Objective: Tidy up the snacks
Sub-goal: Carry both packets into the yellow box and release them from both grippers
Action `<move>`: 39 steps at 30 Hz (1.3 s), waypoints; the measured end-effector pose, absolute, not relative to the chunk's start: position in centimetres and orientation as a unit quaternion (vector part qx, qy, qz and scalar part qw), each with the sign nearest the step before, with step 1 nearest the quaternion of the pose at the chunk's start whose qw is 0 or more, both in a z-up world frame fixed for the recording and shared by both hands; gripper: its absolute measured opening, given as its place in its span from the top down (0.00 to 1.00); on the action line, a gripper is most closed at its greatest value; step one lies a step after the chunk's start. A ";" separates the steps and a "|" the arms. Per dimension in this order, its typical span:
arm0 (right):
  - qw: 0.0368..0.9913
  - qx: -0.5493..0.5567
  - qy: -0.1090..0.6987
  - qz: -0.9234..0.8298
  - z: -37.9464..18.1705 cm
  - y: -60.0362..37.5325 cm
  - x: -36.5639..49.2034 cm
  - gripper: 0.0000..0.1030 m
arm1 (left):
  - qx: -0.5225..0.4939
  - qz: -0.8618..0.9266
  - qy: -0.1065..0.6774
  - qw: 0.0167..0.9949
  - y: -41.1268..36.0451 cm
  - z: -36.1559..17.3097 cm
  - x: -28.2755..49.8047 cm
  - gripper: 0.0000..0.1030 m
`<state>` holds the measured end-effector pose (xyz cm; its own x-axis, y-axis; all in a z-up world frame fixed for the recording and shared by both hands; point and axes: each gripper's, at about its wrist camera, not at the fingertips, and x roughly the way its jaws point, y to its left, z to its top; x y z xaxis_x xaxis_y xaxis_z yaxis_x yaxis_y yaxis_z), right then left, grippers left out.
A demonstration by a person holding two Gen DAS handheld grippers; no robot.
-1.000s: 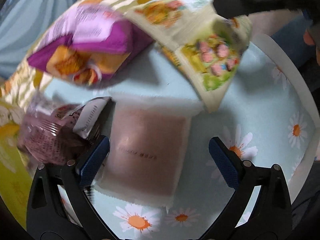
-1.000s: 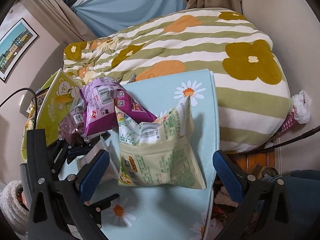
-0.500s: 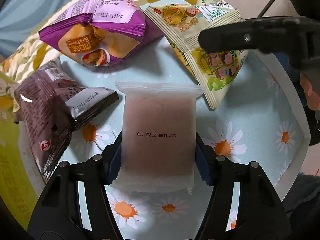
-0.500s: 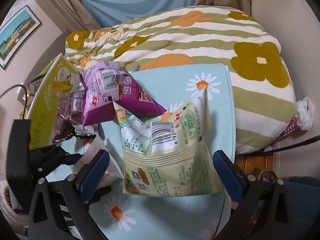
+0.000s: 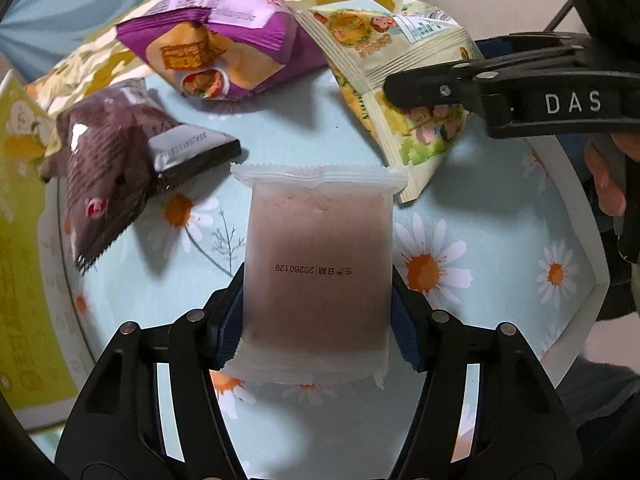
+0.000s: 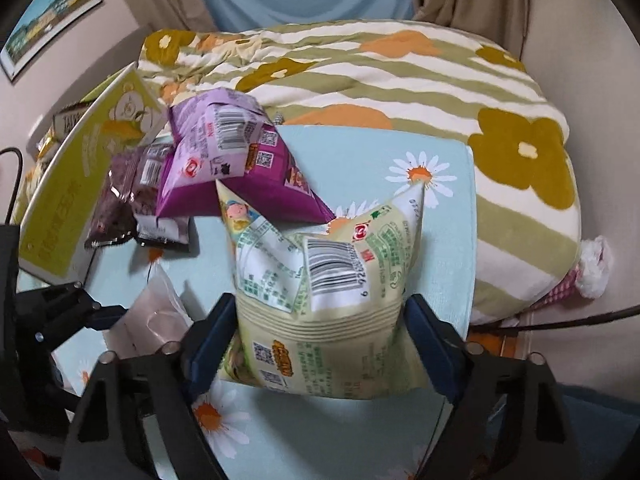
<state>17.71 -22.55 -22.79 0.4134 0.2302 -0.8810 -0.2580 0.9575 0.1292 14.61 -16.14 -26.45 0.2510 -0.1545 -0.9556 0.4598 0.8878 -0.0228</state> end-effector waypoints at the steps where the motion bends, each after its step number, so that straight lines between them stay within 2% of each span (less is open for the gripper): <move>1: 0.843 -0.020 0.517 0.147 -22.5 -22.4 17.4 0.34 | 0.128 -0.195 0.578 0.782 -16.0 -26.3 14.3 0.41; 3: 0.844 -0.025 0.514 0.148 -22.2 -22.4 16.9 0.36 | 0.120 -0.192 0.573 0.787 -15.9 -25.7 13.9 0.41; 10: 0.853 -0.010 0.500 0.149 -19.6 -22.7 14.6 0.37 | 0.087 -0.185 0.547 0.812 -14.7 -21.4 12.4 0.41; 17: 0.872 0.003 0.465 0.153 -13.8 -22.0 12.6 0.37 | 0.040 -0.168 0.502 0.848 -11.5 -15.2 12.7 0.41; 23: 0.890 0.005 0.416 0.184 -8.3 -18.6 12.1 0.37 | 0.023 -0.119 0.458 0.881 -5.9 -10.1 12.1 0.41; 32: 0.886 0.014 0.382 0.261 -4.9 -7.9 13.8 0.37 | 0.008 -0.033 0.439 0.898 5.6 -7.3 13.0 0.41; 39: 0.870 0.006 0.391 0.300 -5.3 1.0 15.7 0.37 | 0.001 0.005 0.455 0.891 13.5 -8.7 14.2 0.41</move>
<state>15.73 0.95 -5.32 0.5145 0.5259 -0.6773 -0.5168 0.8205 0.2444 14.19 13.45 -8.69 0.5862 0.0090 -0.8101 -0.0071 1.0000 0.0060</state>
